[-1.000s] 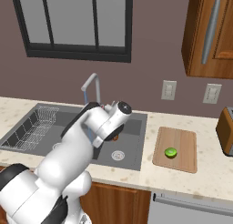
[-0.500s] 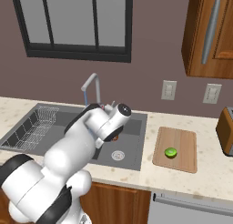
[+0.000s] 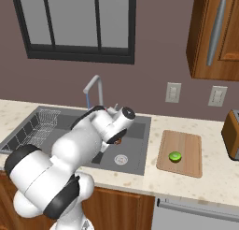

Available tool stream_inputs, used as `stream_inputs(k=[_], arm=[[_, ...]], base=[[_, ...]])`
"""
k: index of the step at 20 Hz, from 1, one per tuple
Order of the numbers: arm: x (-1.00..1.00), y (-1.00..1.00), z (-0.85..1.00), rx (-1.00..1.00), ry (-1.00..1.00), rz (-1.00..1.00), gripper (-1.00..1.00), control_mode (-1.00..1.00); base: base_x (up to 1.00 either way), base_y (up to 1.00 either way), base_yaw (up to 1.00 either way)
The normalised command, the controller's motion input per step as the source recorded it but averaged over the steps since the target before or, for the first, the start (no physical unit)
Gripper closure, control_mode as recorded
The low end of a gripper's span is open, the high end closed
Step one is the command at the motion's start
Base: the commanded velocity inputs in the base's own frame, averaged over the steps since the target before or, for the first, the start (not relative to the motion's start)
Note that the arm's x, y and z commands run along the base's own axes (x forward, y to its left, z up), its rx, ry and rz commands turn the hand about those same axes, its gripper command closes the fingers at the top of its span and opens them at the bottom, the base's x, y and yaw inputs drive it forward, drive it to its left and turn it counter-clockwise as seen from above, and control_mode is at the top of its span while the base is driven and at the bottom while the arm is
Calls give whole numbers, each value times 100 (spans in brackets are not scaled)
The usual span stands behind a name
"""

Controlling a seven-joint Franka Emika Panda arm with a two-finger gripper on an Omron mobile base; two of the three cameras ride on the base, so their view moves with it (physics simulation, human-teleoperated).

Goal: Pick the kiwi, peach from the sink and place them on the cutting board to airdry. Then turn off the sink faucet.

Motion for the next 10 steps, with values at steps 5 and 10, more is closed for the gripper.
stream_inputs(k=[5,10], arm=[[22,0,-9,0,0,4,-100,-100],[23,0,-9,0,0,3,-100,-100]], base=[[0,0,0],[0,0,0]])
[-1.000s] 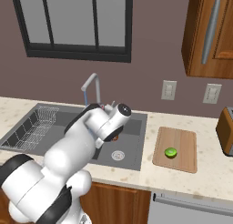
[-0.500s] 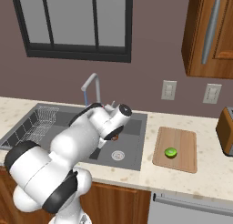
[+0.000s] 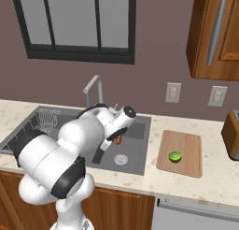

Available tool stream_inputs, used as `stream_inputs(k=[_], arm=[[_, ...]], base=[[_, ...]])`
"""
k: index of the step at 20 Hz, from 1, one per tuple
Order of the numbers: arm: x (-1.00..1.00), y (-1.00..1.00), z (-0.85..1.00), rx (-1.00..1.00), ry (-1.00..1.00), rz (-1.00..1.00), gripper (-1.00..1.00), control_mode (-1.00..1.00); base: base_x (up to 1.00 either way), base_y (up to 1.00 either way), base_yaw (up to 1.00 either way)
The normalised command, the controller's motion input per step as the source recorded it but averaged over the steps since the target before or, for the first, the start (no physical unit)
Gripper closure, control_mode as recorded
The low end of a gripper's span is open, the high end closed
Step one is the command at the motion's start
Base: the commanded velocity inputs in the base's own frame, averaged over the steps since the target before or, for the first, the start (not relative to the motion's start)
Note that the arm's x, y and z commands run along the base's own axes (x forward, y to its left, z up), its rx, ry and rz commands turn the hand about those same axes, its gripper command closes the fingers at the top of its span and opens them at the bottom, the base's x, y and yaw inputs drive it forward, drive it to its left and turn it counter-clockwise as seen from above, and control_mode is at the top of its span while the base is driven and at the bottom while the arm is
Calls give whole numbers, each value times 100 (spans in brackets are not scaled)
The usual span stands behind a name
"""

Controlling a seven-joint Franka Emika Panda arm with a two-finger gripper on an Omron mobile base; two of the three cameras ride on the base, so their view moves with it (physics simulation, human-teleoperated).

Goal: Pick the kiwi, peach from the sink and place them on the cutting board to airdry. Then turn off the sink faucet.

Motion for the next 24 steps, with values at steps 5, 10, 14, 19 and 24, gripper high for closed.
stream_inputs(k=[5,10,14,19,24], arm=[[18,0,-13,0,0,1,-100,-100],[16,0,-17,0,0,1,-100,-100],[16,0,-21,0,0,1,-100,-100],[17,0,-23,0,0,1,-100,-100],[19,0,-14,0,0,1,-100,-100]], base=[[0,0,0],[0,0,0],[0,0,0],[0,0,0],[0,0,0]])
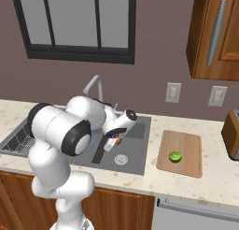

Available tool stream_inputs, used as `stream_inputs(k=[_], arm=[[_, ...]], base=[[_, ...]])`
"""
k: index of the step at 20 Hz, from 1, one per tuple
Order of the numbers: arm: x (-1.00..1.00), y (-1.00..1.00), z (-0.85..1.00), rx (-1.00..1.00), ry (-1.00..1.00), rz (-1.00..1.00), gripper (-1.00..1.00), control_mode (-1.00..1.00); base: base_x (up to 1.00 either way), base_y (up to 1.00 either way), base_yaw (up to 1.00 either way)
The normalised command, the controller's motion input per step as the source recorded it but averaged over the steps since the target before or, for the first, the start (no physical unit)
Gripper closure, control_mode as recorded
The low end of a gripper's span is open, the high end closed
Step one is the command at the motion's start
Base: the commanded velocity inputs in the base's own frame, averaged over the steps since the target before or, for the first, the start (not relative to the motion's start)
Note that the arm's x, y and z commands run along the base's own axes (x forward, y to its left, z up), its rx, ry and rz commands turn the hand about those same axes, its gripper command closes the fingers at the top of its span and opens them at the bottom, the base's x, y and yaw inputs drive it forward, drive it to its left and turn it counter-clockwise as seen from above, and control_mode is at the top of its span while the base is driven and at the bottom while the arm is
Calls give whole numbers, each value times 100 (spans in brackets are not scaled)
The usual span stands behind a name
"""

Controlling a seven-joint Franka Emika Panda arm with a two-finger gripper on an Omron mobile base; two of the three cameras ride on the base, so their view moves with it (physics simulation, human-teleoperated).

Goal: Pick the kiwi, peach from the sink and place them on the cutting board to airdry. Then turn off the sink faucet.

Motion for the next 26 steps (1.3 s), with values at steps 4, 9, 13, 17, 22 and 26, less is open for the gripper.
stream_inputs(k=[4,9,13,17,22,26], arm=[[12,0,-14,0,0,2,-100,-100],[15,0,-14,0,0,2,-100,-100],[24,0,-17,0,0,1,-100,-100],[26,0,-13,0,0,1,-100,-100],[26,0,-7,0,0,1,-100,-100],[26,0,-9,0,0,1,-100,-100]], base=[[0,0,0],[0,0,0],[0,0,0],[0,0,0],[0,0,0],[0,0,0]])
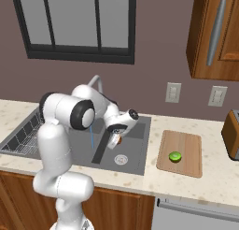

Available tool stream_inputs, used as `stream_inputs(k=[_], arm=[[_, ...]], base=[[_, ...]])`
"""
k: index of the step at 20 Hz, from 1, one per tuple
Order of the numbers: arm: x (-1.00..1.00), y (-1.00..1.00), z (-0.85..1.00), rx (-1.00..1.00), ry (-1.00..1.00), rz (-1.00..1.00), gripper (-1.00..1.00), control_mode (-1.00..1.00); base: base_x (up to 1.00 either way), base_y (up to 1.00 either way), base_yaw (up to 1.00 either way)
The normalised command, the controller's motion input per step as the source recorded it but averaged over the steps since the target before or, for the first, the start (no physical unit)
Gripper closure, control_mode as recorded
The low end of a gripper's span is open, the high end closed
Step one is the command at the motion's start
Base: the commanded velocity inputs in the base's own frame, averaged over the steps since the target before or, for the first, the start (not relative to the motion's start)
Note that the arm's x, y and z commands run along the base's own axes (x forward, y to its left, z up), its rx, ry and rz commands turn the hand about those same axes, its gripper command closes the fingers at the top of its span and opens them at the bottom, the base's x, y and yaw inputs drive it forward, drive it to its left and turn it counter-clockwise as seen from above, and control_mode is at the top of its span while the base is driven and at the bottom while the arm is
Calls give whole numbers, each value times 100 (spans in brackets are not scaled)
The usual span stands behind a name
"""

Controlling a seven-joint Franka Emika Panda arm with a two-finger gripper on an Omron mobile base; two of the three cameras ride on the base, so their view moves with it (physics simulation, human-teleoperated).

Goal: Pick the kiwi, peach from the sink and place them on the cutting board to airdry. Then turn off the sink faucet.

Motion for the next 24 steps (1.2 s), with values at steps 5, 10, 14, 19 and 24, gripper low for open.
stream_inputs(k=[5,10,14,19,24], arm=[[23,-1,-10,0,0,2,-100,-100],[20,-3,-15,0,0,2,-100,-100],[24,-1,-16,0,0,2,-100,-100],[25,-2,-17,0,0,2,-100,-100],[27,-3,-18,0,0,1,-100,-100]], base=[[0,0,0],[0,0,0],[0,0,0],[0,0,0],[0,0,0]])
